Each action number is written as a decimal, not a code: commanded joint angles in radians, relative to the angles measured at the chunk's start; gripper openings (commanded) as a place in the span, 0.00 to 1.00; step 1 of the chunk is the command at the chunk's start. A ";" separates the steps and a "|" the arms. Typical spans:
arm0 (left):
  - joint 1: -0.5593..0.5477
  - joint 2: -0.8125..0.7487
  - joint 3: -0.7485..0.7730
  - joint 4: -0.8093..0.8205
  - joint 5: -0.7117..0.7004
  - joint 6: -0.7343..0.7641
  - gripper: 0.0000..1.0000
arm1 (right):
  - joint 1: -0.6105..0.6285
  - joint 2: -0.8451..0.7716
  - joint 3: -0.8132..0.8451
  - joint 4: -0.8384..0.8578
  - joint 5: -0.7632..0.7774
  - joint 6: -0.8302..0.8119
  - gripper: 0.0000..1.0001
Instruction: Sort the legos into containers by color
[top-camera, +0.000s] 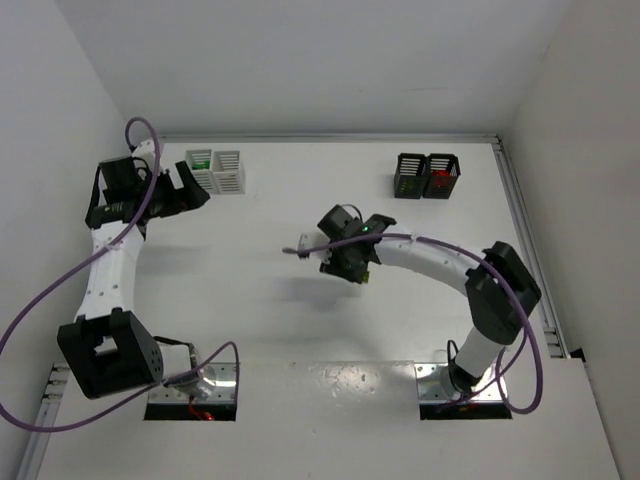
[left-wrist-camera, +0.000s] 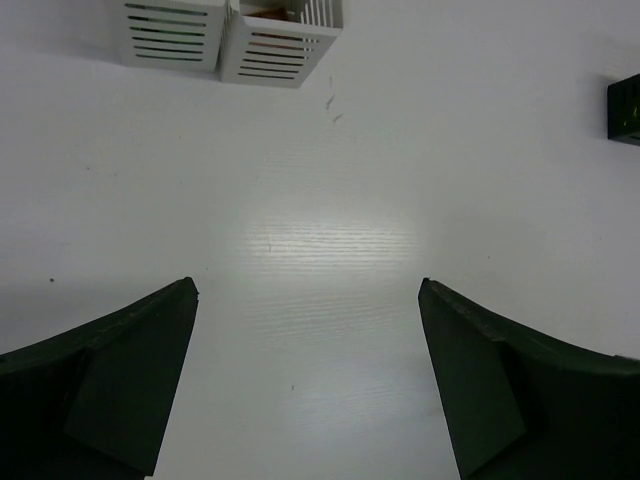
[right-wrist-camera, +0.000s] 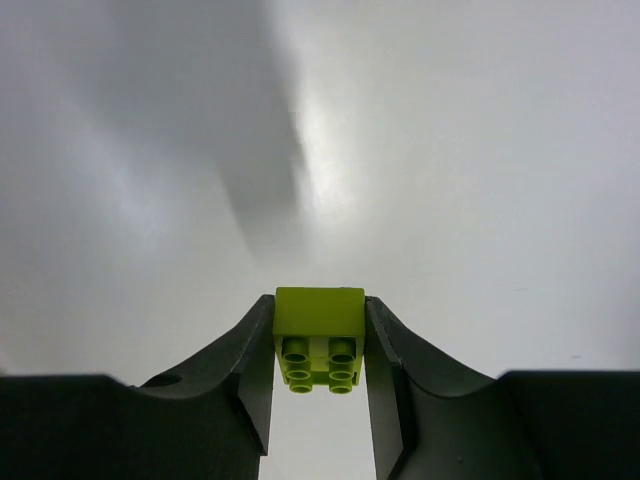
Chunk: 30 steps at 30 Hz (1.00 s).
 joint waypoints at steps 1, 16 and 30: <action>-0.007 -0.069 -0.022 0.099 -0.004 -0.014 0.99 | -0.062 -0.054 0.129 0.144 0.054 0.097 0.01; -0.007 -0.042 -0.050 0.142 -0.025 -0.069 0.99 | -0.641 0.401 0.931 0.087 -0.049 0.396 0.00; -0.007 -0.011 -0.104 0.210 0.005 -0.124 0.99 | -0.753 0.524 0.956 0.158 -0.153 0.499 0.03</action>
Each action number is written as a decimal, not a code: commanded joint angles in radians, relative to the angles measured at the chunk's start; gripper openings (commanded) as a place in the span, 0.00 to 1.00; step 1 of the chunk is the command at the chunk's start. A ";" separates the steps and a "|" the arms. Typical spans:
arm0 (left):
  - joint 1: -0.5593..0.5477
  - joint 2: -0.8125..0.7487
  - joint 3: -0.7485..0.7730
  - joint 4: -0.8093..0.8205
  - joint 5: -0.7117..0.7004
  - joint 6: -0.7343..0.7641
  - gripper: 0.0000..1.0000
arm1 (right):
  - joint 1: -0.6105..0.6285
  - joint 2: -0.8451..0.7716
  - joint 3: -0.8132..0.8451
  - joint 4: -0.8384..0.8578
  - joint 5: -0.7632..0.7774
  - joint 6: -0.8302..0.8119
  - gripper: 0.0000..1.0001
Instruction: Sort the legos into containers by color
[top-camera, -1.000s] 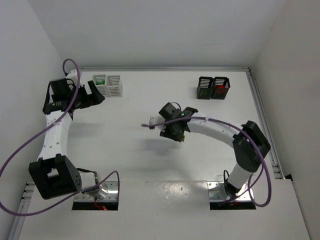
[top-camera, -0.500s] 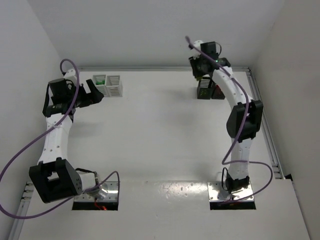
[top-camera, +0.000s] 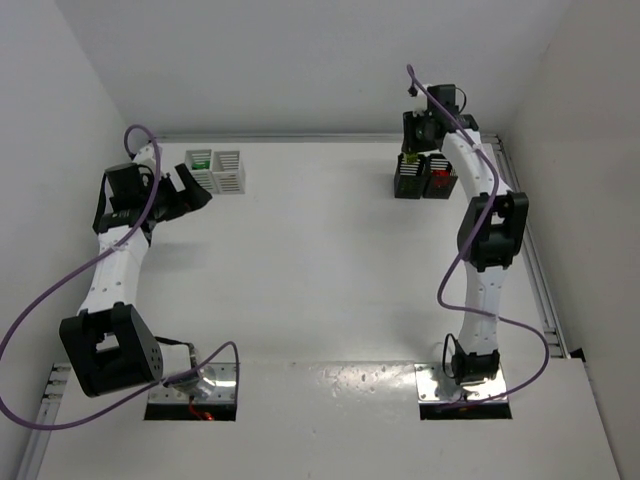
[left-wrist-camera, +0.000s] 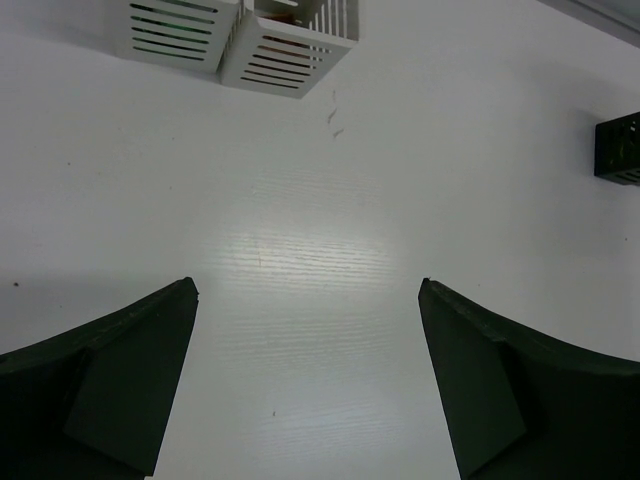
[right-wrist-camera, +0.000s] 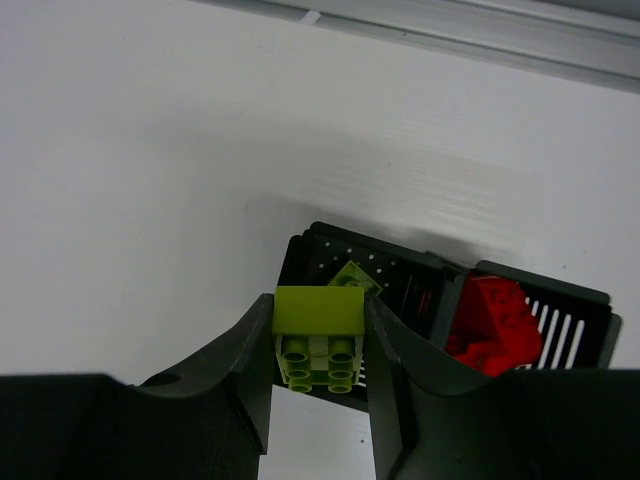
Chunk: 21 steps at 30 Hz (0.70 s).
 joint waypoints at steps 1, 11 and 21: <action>-0.005 -0.007 0.001 0.060 0.020 -0.015 0.99 | -0.006 0.030 0.053 0.036 -0.062 0.061 0.03; -0.005 -0.028 -0.008 0.060 0.008 0.041 0.99 | -0.006 0.063 0.037 0.044 -0.004 0.062 0.14; -0.005 -0.059 -0.027 0.060 -0.001 0.051 0.99 | -0.006 -0.083 -0.004 0.013 -0.032 0.032 0.64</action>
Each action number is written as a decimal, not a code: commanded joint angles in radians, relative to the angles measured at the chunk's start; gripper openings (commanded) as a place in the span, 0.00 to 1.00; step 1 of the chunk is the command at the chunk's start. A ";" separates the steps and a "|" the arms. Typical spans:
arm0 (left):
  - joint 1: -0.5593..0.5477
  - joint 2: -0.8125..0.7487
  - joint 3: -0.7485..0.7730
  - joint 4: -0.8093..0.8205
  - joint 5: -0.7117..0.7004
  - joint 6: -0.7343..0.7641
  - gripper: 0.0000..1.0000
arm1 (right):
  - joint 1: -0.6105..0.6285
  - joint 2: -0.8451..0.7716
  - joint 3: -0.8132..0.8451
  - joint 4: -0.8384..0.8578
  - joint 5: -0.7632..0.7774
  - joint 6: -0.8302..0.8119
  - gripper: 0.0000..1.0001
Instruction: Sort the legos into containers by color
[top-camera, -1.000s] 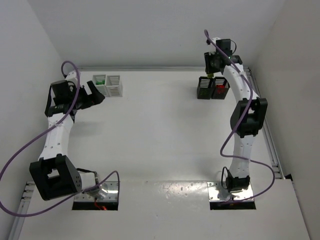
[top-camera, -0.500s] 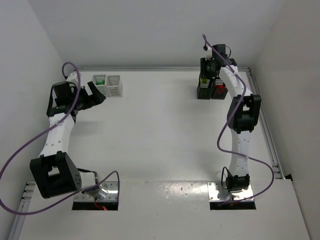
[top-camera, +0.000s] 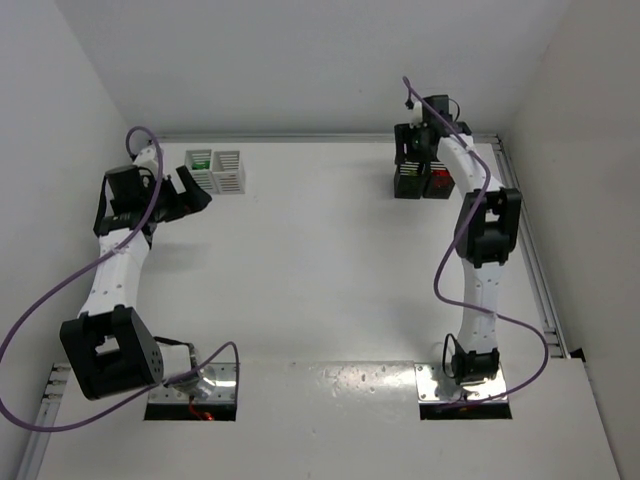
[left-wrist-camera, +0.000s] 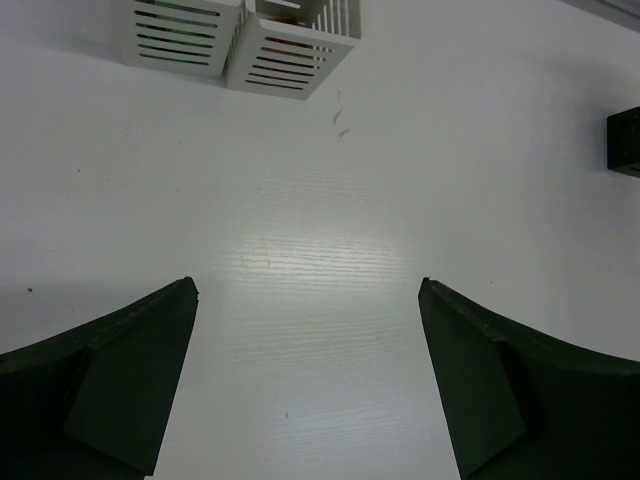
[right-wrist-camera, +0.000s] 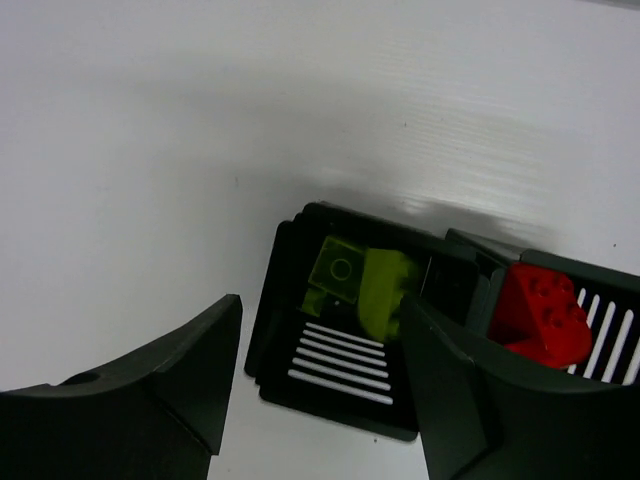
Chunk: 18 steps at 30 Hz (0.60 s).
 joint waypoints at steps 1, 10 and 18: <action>-0.005 -0.063 -0.006 0.038 0.012 0.030 0.99 | -0.004 -0.188 0.018 -0.004 -0.039 -0.018 0.65; -0.111 -0.204 0.017 -0.121 -0.015 0.322 0.99 | 0.019 -0.620 -0.433 -0.160 -0.378 -0.184 0.65; -0.148 -0.290 -0.087 -0.237 -0.098 0.456 0.99 | 0.005 -1.019 -1.036 -0.119 -0.172 -0.290 0.65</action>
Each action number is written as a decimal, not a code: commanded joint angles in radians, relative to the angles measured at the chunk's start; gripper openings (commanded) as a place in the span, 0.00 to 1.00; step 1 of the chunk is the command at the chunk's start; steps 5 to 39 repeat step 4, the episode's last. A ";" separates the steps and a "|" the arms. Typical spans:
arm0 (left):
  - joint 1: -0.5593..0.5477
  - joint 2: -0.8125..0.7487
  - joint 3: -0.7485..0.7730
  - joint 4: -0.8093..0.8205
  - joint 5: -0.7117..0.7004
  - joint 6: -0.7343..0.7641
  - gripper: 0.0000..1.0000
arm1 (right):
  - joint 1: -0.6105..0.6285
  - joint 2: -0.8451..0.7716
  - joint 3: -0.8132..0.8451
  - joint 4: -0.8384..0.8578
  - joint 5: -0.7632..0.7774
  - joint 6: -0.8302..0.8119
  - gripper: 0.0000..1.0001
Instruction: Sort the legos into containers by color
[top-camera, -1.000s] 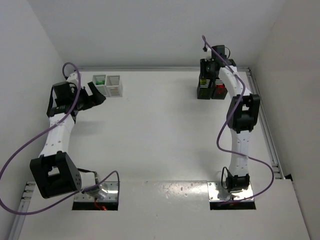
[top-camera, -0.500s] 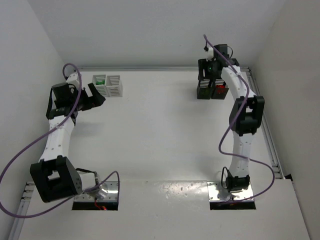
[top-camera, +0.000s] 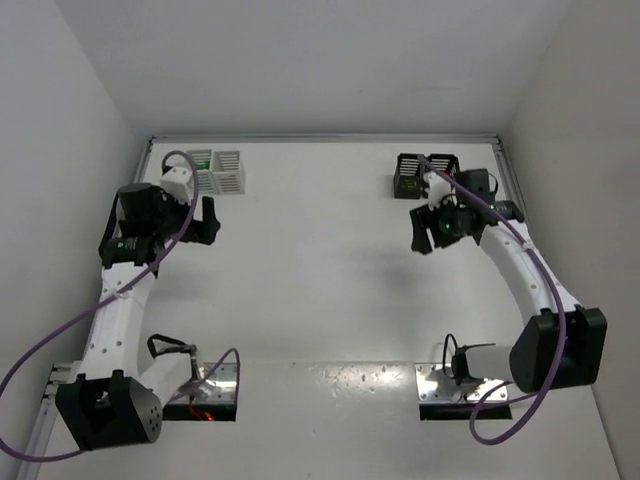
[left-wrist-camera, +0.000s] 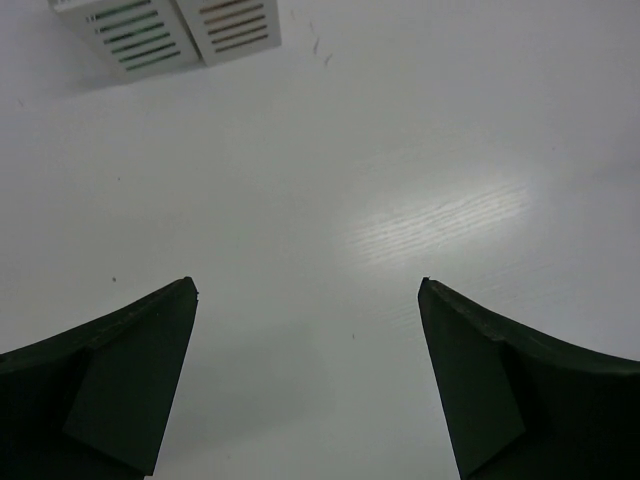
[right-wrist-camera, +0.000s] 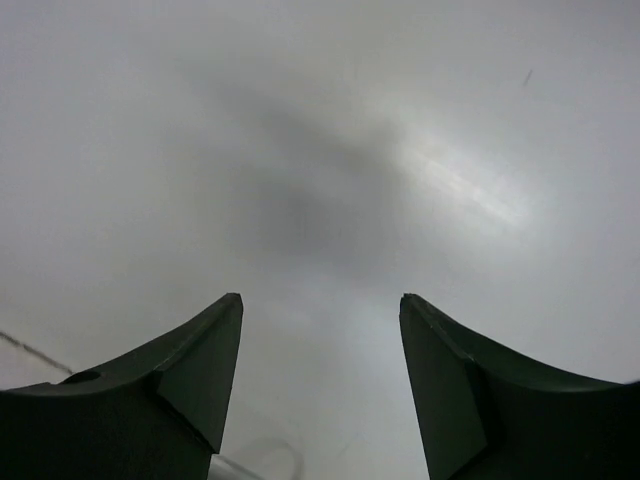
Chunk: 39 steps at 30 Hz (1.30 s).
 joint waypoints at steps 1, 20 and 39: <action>-0.011 -0.058 -0.050 -0.056 -0.054 0.077 0.99 | -0.009 -0.116 -0.127 -0.008 0.070 -0.053 0.65; -0.020 -0.080 -0.079 -0.056 -0.054 0.087 0.99 | -0.009 -0.144 -0.153 -0.020 0.079 -0.035 0.65; -0.020 -0.080 -0.079 -0.056 -0.054 0.087 0.99 | -0.009 -0.144 -0.153 -0.020 0.079 -0.035 0.65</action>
